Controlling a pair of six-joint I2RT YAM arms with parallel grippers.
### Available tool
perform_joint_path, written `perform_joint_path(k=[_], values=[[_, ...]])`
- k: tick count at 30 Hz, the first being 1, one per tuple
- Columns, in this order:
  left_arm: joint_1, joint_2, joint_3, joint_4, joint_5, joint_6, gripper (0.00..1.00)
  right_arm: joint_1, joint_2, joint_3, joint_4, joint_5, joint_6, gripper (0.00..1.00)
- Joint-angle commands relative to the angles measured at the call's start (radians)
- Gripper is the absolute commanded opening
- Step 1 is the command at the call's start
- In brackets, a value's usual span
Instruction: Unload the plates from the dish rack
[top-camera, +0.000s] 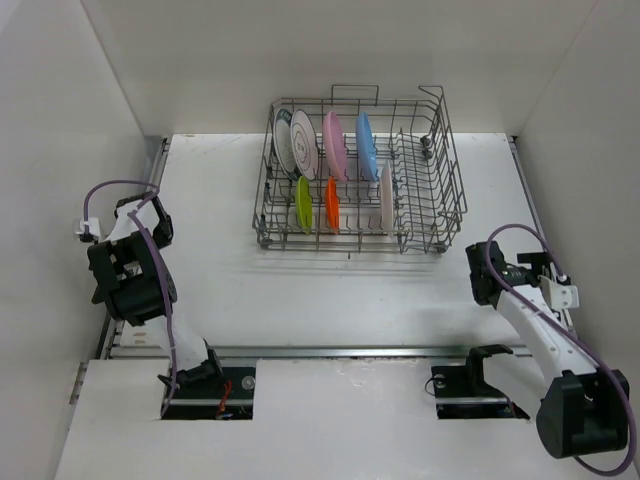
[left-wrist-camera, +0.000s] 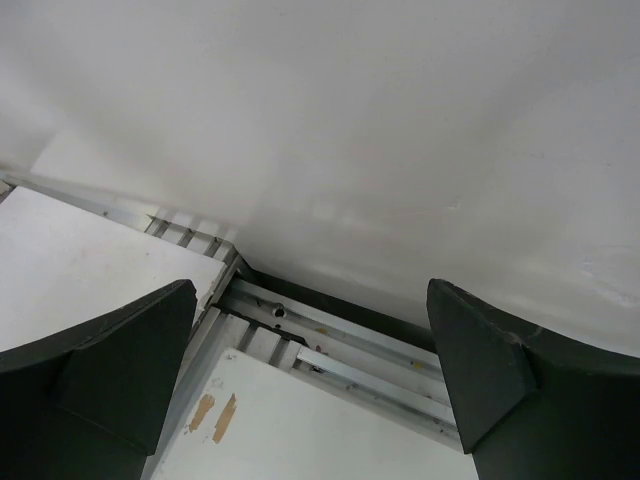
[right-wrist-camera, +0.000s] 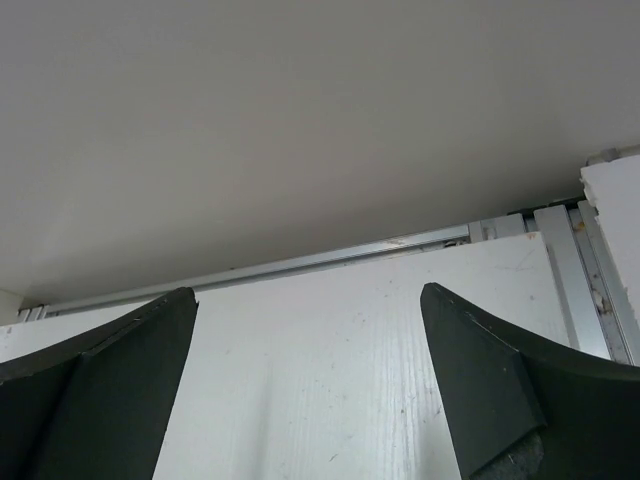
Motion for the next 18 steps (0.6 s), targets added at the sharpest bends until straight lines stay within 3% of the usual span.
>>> perform_joint_path(k=[1,6,9,10,11,12,14,15,16,18], values=[[0.004,-0.023,0.023,-0.269,-0.023,-0.010,1.00,-0.004,-0.004,0.044,-0.023,0.185,0.038,0.99],[-0.006,-0.023,0.023,-0.269,-0.034,-0.010,1.00,-0.004,-0.042,0.032,-0.051,0.185,0.061,0.99],[-0.018,-0.023,0.090,-0.269,-0.078,0.100,1.00,-0.004,-0.042,0.093,-0.150,0.196,0.061,0.99],[-0.018,-0.011,0.136,-0.269,-0.097,0.178,1.00,-0.004,-0.042,0.161,-0.190,0.205,0.061,0.99],[-0.028,0.014,0.265,-0.269,-0.097,0.390,1.00,-0.004,-0.027,0.249,-0.276,0.214,0.061,0.99],[-0.042,0.025,0.321,-0.269,-0.097,0.455,1.00,-0.004,-0.027,0.249,-0.277,0.214,0.061,0.99],[-0.055,-0.007,0.403,-0.269,-0.075,0.522,1.00,-0.004,0.022,0.419,-0.422,0.199,0.061,0.99],[-0.080,-0.026,0.494,-0.254,-0.033,0.577,1.00,0.011,0.041,0.476,-0.451,0.199,-0.027,0.99],[-0.097,-0.052,0.527,-0.110,0.001,0.841,1.00,0.040,0.059,0.530,-0.452,0.199,-0.093,0.99],[-0.127,-0.193,0.546,0.134,0.146,1.182,1.00,0.077,0.116,0.681,-0.452,0.189,-0.210,0.99]])
